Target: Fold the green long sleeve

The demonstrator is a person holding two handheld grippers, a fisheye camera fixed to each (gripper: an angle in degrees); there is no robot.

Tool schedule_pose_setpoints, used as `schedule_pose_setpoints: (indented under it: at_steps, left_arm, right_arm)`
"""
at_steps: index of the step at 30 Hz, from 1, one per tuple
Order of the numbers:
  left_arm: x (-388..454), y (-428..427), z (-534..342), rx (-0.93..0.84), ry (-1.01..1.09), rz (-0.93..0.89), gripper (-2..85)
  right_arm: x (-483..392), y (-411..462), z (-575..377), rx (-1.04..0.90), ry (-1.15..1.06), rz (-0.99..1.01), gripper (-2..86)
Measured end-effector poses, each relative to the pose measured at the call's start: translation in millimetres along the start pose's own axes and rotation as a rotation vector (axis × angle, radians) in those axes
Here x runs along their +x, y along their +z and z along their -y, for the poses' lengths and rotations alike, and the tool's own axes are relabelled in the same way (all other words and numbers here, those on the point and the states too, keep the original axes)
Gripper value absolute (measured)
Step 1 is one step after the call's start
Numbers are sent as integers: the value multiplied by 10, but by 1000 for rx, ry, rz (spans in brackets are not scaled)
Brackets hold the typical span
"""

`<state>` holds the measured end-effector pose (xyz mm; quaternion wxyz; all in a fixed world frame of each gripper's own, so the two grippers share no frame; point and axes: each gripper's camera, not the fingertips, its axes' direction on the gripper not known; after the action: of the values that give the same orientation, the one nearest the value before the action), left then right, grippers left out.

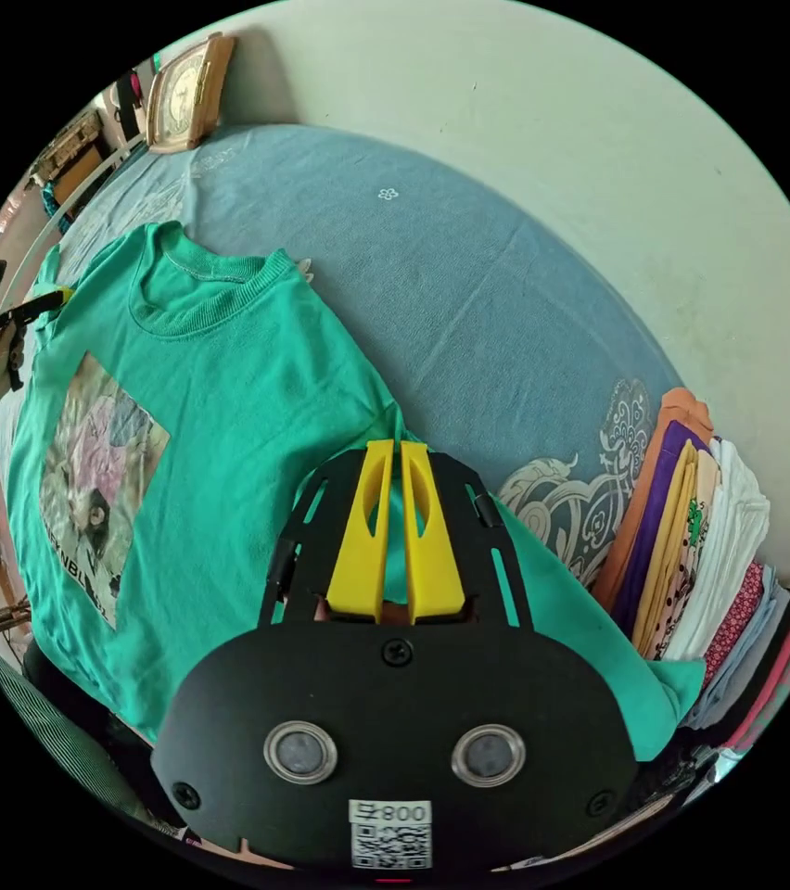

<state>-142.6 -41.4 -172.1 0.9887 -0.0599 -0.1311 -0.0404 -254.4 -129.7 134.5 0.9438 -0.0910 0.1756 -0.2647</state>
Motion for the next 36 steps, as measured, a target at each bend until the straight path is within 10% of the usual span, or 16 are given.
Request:
schedule_pose_setpoints:
  at_steps: [28,36]
  left_arm:
    - [361,40,299,232,-44,158,33]
    - [818,461,39,157,115,-133,10]
  right_arm:
    - [888,-577,-495,187,278,302,5]
    - [739,-968,-918,311,297,350,3]
